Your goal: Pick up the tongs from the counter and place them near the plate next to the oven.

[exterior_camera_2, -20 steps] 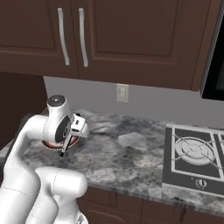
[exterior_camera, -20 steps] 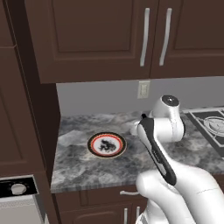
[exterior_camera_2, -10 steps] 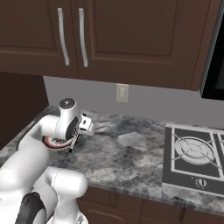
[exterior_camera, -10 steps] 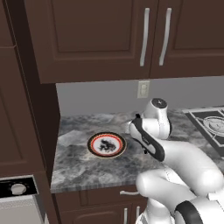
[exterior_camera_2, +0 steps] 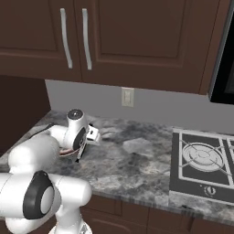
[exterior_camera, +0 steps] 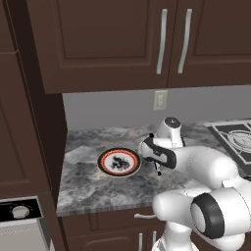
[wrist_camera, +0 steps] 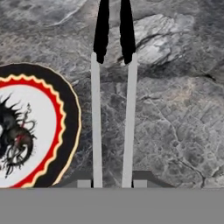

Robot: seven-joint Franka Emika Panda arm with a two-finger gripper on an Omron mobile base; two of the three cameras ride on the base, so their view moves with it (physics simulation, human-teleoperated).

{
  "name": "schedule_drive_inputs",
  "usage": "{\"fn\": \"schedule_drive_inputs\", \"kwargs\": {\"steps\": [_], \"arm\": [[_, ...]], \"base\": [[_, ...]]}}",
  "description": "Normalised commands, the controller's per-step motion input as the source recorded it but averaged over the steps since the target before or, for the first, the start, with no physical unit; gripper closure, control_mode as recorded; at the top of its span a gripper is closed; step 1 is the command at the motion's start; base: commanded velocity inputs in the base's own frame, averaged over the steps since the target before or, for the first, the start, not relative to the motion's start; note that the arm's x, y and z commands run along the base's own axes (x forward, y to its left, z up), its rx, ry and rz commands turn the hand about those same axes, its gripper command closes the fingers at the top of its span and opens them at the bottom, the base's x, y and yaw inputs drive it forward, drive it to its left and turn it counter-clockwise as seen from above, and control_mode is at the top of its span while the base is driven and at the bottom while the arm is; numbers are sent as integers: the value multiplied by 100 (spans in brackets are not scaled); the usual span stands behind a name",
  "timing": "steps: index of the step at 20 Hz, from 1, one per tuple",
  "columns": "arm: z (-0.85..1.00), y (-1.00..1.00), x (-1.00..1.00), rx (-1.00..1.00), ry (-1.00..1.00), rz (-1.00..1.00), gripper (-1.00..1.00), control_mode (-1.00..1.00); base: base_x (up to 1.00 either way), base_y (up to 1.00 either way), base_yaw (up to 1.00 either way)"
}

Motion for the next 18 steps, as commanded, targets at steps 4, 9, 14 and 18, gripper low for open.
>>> {"fn": "schedule_drive_inputs", "kwargs": {"steps": [4,9,14,18], "arm": [[-31,0,22,0,0,0,100,-100],[-23,0,27,0,0,0,100,-100],[-14,0,36,0,0,0,100,-100],[-21,1,24,0,0,0,100,-100]], "base": [[0,0,0],[0,0,0],[0,0,0],[0,0,0]]}}
